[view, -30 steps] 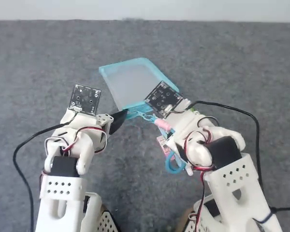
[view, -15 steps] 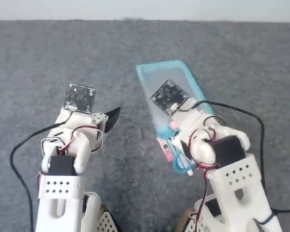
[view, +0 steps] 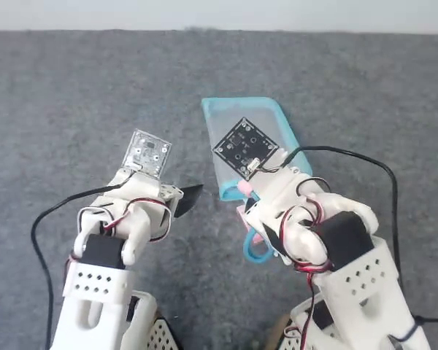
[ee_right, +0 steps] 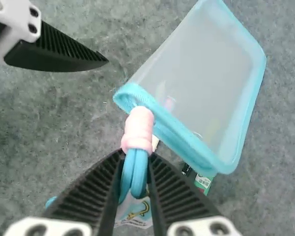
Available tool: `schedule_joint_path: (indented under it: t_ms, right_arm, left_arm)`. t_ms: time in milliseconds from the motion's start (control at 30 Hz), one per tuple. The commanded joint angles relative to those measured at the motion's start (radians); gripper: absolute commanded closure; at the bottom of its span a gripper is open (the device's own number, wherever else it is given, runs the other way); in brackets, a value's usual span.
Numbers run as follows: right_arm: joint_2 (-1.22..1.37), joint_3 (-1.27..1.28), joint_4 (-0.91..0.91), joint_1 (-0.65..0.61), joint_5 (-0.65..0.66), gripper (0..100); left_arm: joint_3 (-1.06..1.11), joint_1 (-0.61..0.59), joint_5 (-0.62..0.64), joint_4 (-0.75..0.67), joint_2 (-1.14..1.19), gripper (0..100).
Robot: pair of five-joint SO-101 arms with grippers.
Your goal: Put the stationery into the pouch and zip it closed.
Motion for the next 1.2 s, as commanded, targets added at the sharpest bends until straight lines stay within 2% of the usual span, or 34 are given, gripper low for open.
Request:
schedule_joint_path:
  t_ms: [0, 167, 300, 467, 800, 1167]
  right_arm:
    - [-0.002, 0.012, -0.056, -0.013, -0.025, 99.1]
    - [0.058, 0.032, -0.114, -0.015, -0.028, 99.1]
    - [0.101, -0.046, -0.097, -0.054, -0.063, 99.1]
    - [0.104, -0.104, -0.042, -0.142, -0.061, 99.1]
    - [0.101, -0.126, -0.031, -0.142, -0.058, 99.1]
    - [0.108, -0.198, 0.004, -0.128, -0.058, 99.1]
  left_arm:
    - [-0.081, -0.014, 0.009, 0.014, -0.018, 71]
    - [-0.065, 0.043, 0.018, 0.104, -0.216, 74]
    - [0.005, 0.074, 0.025, 0.107, -0.325, 70]
    - [0.013, 0.089, 0.02, 0.077, -0.279, 69]
    - [0.007, 0.094, -0.006, -0.041, -0.054, 69]
    - [0.012, 0.095, -0.025, -0.064, -0.04, 70]
